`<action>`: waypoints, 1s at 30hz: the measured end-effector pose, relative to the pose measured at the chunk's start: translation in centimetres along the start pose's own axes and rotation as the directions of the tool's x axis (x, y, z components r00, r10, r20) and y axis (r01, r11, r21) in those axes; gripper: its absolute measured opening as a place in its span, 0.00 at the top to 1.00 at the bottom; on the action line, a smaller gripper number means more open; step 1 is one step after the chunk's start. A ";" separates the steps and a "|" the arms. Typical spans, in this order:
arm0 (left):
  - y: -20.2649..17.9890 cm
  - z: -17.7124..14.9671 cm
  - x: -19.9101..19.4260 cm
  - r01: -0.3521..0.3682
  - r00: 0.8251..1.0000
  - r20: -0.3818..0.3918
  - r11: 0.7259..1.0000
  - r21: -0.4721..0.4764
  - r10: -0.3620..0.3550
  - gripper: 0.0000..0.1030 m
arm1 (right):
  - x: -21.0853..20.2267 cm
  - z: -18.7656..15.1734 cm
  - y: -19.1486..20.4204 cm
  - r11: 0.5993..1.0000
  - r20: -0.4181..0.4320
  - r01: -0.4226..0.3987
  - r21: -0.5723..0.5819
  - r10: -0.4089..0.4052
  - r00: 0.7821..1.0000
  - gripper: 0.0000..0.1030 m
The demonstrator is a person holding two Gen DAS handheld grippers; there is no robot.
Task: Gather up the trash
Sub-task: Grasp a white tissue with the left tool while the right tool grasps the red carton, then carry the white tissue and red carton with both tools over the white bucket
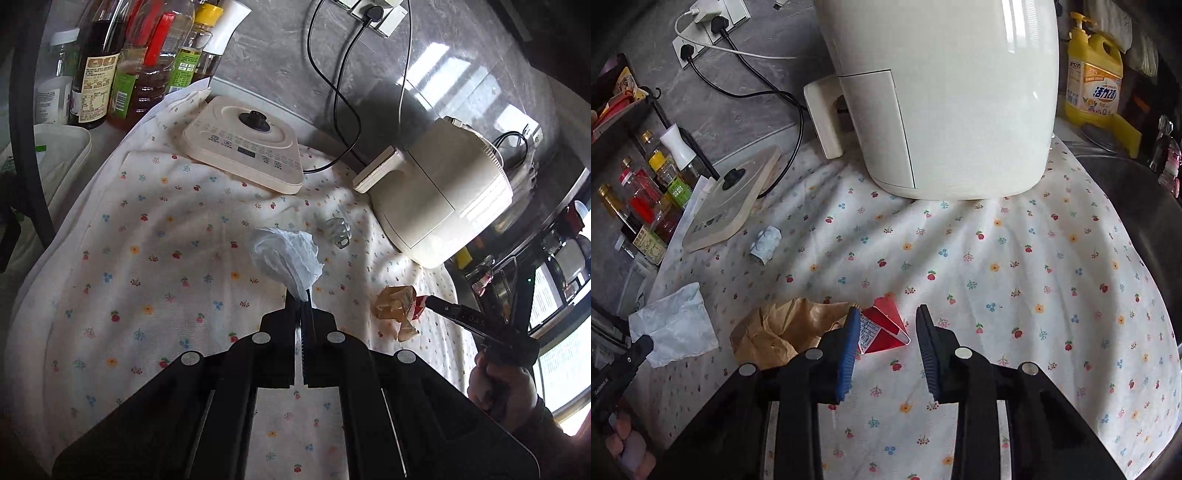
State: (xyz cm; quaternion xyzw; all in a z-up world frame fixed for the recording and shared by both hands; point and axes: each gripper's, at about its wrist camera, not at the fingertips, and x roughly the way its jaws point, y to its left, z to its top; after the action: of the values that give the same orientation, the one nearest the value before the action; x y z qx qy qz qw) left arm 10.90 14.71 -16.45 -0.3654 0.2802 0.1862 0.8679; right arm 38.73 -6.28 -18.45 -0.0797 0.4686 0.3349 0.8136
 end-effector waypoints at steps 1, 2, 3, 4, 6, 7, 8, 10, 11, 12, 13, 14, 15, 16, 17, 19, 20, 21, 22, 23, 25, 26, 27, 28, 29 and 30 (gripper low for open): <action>0.0 -0.1 -0.1 -0.005 1.000 0.000 1.000 -0.002 0.005 0.97 | 0.3 0.1 -0.1 1.000 0.003 0.014 -0.001 -0.014 1.000 0.75; 0.0 -0.2 -0.2 -0.009 1.000 0.000 1.000 -0.002 0.009 0.97 | 0.7 0.2 -0.3 1.000 0.004 0.023 0.004 -0.023 1.000 0.84; 0.0 -0.3 -0.3 -0.012 1.000 0.001 1.000 -0.002 0.012 0.97 | 1.0 0.2 -0.5 1.000 -0.002 0.021 0.010 -0.021 1.000 0.90; 0.0 -0.4 -0.5 -0.013 1.000 0.002 1.000 -0.001 0.013 0.97 | 1.3 0.3 -0.5 1.000 -0.009 0.021 0.011 -0.021 1.000 0.97; 0.0 -0.5 -0.7 -0.011 1.000 0.007 1.000 0.002 0.011 0.97 | 1.2 0.2 -0.5 0.999 0.004 0.036 0.009 -0.036 0.999 0.99; 0.1 -0.5 -0.8 -0.007 1.000 0.009 1.000 0.000 0.007 0.97 | 0.9 0.1 -0.4 0.999 0.013 0.038 0.008 -0.038 0.999 0.99; 0.2 -0.5 -0.9 -0.001 1.000 0.010 1.000 -0.004 0.001 0.97 | 0.5 0.0 -0.2 0.999 0.021 0.042 0.006 -0.042 0.999 0.99; 0.3 -0.5 -1.0 0.013 1.000 0.012 1.000 -0.001 -0.013 0.97 | -0.2 -0.2 -0.1 0.998 0.036 0.059 0.011 -0.060 0.998 0.99; 0.4 -0.4 -1.0 0.021 1.000 0.011 1.000 0.003 -0.021 0.97 | -0.6 -0.4 -0.1 0.997 0.044 0.068 0.021 -0.069 0.997 0.99; 0.5 -0.3 -1.1 0.028 1.000 0.010 1.000 0.010 -0.028 0.97 | -1.0 -0.5 -0.2 0.997 0.051 0.076 0.034 -0.078 0.996 0.99; 0.5 -0.2 -1.1 0.037 0.999 0.010 0.999 0.017 -0.037 0.97 | -1.5 -0.8 -0.3 0.995 0.059 0.084 0.050 -0.087 0.994 0.99; 0.6 0.0 -1.1 0.046 0.999 0.008 0.999 0.023 -0.046 0.97 | -2.0 -1.0 -0.4 0.994 0.067 0.089 0.065 -0.094 0.993 0.99; 0.7 0.2 -1.1 0.056 0.998 0.006 0.998 0.028 -0.057 0.97 | -2.6 -1.3 -0.4 0.993 0.076 0.092 0.079 -0.098 0.992 0.99; 0.6 0.5 -1.2 0.068 0.998 0.007 0.997 0.037 -0.069 0.97 | -3.3 -1.6 -0.5 0.991 0.085 0.094 0.092 -0.102 0.991 0.99; 0.6 0.8 -1.3 0.080 0.997 0.008 0.996 0.047 -0.081 0.97 | -4.0 -1.9 -0.4 0.990 0.094 0.094 0.103 -0.104 0.990 0.99; 0.4 1.5 -1.5 0.107 0.994 0.013 0.991 0.078 -0.109 0.97 | -5.3 -2.8 -0.4 0.988 0.113 0.096 0.122 -0.110 0.987 0.99; 0.3 1.8 -1.6 0.121 0.992 0.015 0.988 0.095 -0.123 0.97 | -6.0 -3.3 -0.4 0.986 0.121 0.100 0.135 -0.116 0.986 0.99; 0.3 2.2 -1.7 0.132 0.991 0.014 0.985 0.107 -0.134 0.97 | -6.7 -3.9 -0.5 0.983 0.128 0.102 0.151 -0.122 0.984 0.99; 0.2 2.5 -1.8 0.143 0.989 0.013 0.983 0.117 -0.145 0.97 | -7.3 -4.5 -0.6 0.980 0.134 0.102 0.171 -0.126 0.983 0.99; 0.2 2.9 -1.9 0.152 0.988 0.013 0.980 0.127 -0.155 0.97 | -8.0 -5.2 -0.8 0.976 0.138 0.104 0.192 -0.132 0.982 0.99; 0.0 3.7 -2.2 0.167 0.985 0.018 0.975 0.146 -0.171 0.97 | -9.3 -6.4 -1.2 0.968 0.144 0.112 0.226 -0.147 0.979 0.99; -0.3 4.1 -2.4 0.173 0.984 0.021 0.973 0.153 -0.179 0.97 | -10.0 -7.0 -1.4 0.964 0.148 0.116 0.240 -0.155 0.977 0.99; -0.5 4.4 -2.6 0.180 0.982 0.024 0.971 0.159 -0.186 0.97 | -10.6 -7.6 -1.6 0.960 0.151 0.121 0.252 -0.163 0.975 0.99; -0.7 4.6 -2.8 0.190 0.980 0.028 0.968 0.162 -0.197 0.97 | -11.2 -8.2 -1.9 0.956 0.153 0.128 0.264 -0.173 0.973 0.99; -1.0 4.8 -3.0 0.199 0.978 0.032 0.966 0.167 -0.207 0.97 | -11.8 -8.7 -2.2 0.952 0.154 0.136 0.275 -0.183 0.971 0.99; -1.4 4.9 -3.2 0.207 0.976 0.035 0.963 0.173 -0.216 0.97 | -12.5 -9.2 -2.6 0.947 0.156 0.143 0.286 -0.193 0.969 0.99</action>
State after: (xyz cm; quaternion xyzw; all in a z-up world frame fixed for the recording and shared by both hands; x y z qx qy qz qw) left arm 10.91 17.03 -10.89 -0.3134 0.2308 0.0780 0.9178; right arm 29.62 -18.19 -13.80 0.0242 0.4251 0.2023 0.8819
